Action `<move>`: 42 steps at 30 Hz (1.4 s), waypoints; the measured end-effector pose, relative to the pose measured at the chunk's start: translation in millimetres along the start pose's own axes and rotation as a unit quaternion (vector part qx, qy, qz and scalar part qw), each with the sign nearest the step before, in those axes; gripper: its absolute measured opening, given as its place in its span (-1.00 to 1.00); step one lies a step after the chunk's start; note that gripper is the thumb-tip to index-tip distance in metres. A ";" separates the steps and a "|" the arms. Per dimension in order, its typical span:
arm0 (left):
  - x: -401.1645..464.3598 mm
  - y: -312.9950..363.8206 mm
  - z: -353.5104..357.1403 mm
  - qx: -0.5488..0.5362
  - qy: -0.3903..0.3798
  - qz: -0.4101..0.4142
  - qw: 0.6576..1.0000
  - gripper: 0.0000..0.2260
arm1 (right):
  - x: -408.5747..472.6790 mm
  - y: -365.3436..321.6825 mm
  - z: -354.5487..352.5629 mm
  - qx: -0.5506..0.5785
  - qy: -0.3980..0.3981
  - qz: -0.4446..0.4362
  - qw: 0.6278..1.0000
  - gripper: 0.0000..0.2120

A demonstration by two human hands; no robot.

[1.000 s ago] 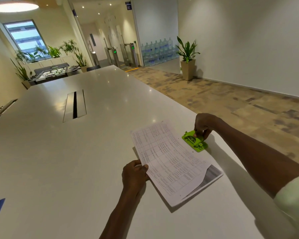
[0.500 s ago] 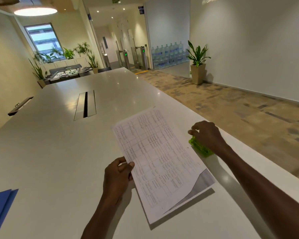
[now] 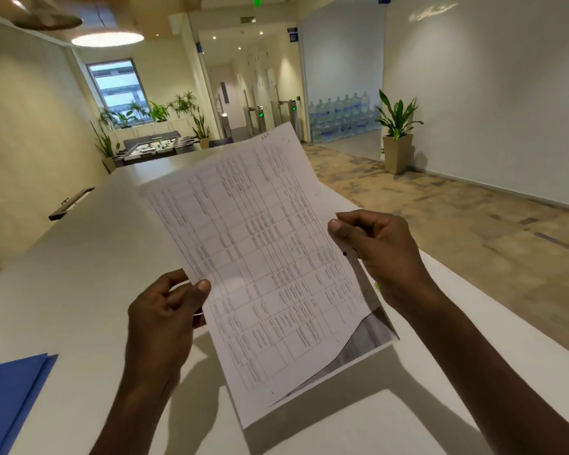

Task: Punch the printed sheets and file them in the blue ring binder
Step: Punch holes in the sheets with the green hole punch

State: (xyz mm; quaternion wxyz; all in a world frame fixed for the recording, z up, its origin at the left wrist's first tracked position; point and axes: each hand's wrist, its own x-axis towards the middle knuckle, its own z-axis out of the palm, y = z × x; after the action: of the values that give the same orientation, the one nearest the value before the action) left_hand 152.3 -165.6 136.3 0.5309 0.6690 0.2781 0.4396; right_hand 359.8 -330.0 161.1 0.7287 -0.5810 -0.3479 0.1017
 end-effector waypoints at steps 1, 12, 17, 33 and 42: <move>0.3 5.9 -4.4 -0.004 0.002 0.006 1.000 -0.85 | -0.8 -6.7 2.1 0.005 -0.005 -0.007 1.000 -0.85; -0.9 29.6 -31.3 -0.030 0.025 0.028 0.999 -0.80 | -4.1 -35.7 16.1 0.037 -0.031 -0.018 0.999 -0.84; 1.2 31.3 -35.8 -0.040 0.012 0.039 0.998 -0.82 | -4.3 -33.5 19.0 0.039 -0.032 -0.027 0.998 -0.85; 0.9 -11.1 -18.1 -0.019 0.085 0.054 0.995 -0.80 | -14.6 25.9 44.4 0.028 -0.032 -0.013 0.999 -0.87; -23.0 -47.4 -2.4 0.062 0.114 -0.008 0.992 -0.88 | -42.1 80.1 56.7 -0.082 -0.042 0.048 0.995 -0.93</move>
State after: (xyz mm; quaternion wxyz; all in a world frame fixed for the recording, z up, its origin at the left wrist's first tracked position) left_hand 144.1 -170.4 84.5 0.4564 0.6443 0.3685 0.4906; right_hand 313.9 -284.9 75.9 0.6574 -0.6501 -0.3572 0.1324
